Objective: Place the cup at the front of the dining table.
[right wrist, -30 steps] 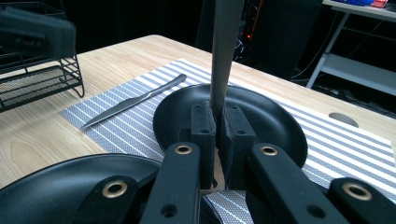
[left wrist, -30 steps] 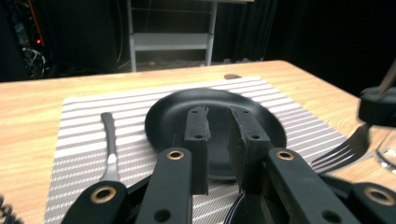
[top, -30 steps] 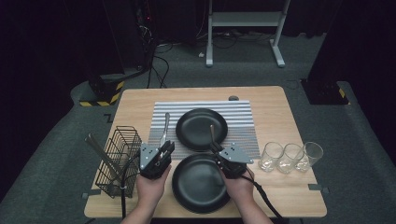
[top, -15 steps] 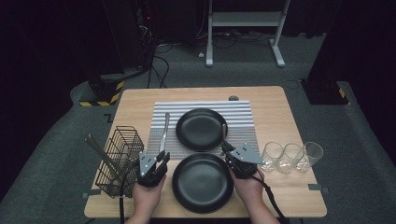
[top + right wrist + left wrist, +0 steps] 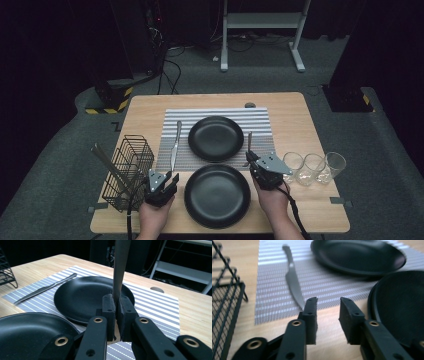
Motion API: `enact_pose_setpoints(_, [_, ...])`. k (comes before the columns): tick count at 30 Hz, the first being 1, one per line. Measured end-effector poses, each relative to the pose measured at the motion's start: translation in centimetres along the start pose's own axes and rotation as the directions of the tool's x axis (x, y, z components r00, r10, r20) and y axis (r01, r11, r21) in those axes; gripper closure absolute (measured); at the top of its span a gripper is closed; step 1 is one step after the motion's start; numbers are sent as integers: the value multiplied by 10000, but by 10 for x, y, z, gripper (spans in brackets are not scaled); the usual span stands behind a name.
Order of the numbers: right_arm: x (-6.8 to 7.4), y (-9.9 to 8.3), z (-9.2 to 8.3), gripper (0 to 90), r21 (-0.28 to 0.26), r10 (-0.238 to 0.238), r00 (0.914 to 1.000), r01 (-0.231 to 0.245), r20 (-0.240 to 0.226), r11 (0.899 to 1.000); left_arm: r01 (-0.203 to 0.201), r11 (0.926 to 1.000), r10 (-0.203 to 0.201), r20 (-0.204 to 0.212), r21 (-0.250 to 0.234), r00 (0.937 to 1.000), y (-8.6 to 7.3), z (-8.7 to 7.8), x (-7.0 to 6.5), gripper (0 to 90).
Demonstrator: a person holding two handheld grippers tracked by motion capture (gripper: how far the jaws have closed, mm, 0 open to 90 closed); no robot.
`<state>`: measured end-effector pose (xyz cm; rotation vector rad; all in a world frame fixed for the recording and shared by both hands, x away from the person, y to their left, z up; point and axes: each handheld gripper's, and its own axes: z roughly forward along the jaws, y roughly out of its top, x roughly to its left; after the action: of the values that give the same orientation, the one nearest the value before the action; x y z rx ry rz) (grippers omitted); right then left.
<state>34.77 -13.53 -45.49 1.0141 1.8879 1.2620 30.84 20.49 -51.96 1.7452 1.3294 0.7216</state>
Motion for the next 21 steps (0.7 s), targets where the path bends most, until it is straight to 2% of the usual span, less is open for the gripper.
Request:
enact_pose_setpoints(4, [-4,-2,1,848,120,14,9999,-16,141,9999,-425,9981,429,-87,448,9990,-5,-1,-2,604])
enact_pose_setpoints(9, [-7,-5,5,848,276,60,9996,-67,266,9996,-576,9951,587,-107,798,9982,-8,-2,-3,571])
enact_pose_setpoints(10, [-8,-6,6,848,352,66,9996,-76,290,9994,-680,9906,692,-68,1184,9976,-10,-1,-3,552])
enact_pose_setpoints(11, [-8,-6,6,848,352,66,9996,-76,290,9994,-680,9906,692,-68,1184,9976,-10,-1,-3,546])
enact_pose_setpoints(13, [-8,-8,9,848,515,54,9995,-71,324,9986,-971,9847,987,-39,1446,9951,-12,-1,-5,540])
enact_pose_setpoints(15, [-8,-9,9,848,547,64,9994,-82,339,9985,-1053,9830,1067,-10,1505,9943,-12,-2,-5,535])
enact_pose_setpoints(17, [-8,-9,10,848,589,65,9993,-87,373,9982,-1035,9813,1041,48,1621,9946,-12,-1,-4,524])
enact_pose_setpoints(19, [-8,-10,11,848,627,70,9991,-96,415,9980,-865,9828,854,138,1630,9963,-12,0,-3,507])
enact_pose_setpoints(21, [-9,-10,13,847,646,99,9989,-130,468,9978,-706,9834,650,390,1673,9971,-12,1,-1,469])
